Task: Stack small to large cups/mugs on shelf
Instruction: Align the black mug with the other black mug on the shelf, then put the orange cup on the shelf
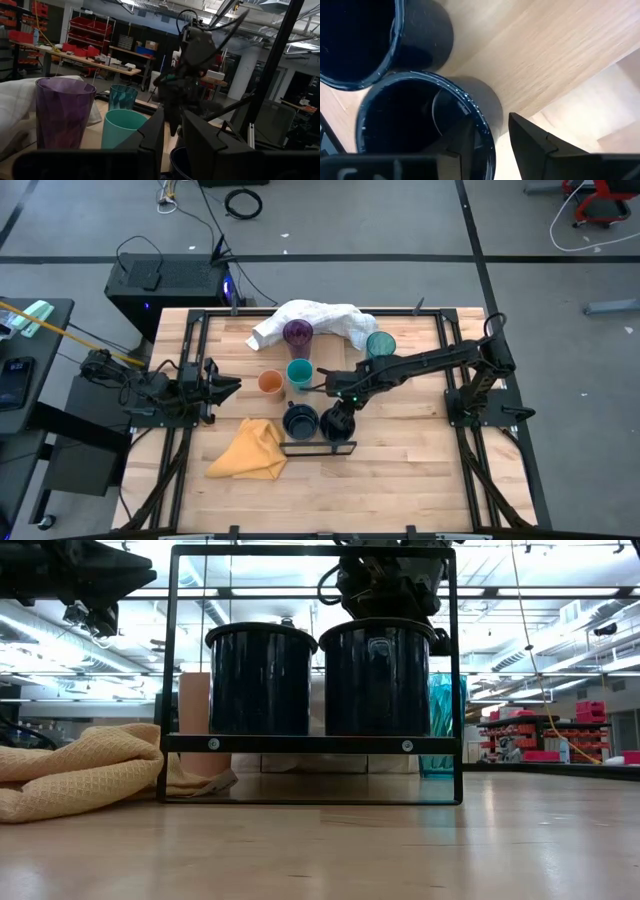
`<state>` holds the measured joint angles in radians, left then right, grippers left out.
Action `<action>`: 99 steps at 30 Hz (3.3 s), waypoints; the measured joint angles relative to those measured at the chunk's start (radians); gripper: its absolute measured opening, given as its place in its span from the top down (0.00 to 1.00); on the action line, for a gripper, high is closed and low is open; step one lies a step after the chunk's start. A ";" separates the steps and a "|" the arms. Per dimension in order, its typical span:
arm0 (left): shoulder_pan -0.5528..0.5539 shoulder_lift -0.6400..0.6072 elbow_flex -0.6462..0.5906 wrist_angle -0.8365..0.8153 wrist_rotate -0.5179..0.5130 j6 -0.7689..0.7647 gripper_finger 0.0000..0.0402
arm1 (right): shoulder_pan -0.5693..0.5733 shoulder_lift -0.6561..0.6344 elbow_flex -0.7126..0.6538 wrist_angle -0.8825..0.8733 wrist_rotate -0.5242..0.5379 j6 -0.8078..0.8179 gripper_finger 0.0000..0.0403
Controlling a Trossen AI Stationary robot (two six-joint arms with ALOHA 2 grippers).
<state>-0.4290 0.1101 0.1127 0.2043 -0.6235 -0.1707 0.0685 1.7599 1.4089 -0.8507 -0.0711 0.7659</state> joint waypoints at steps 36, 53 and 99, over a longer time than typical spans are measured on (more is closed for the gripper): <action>0.000 0.000 0.001 0.075 0.000 0.000 0.81 | -0.019 0.000 0.509 -0.021 0.190 -0.268 0.70; 0.000 0.000 0.001 0.092 0.000 0.002 0.81 | -0.149 0.030 0.509 0.508 -0.056 -0.403 0.70; 0.871 1.133 1.079 -1.202 0.735 0.092 0.48 | 0.222 -0.321 0.509 -0.001 0.292 -0.530 0.71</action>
<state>0.4424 1.2430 1.1921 -0.9979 0.1114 -0.0785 0.2901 1.4389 1.9179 -0.8521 0.2207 0.2356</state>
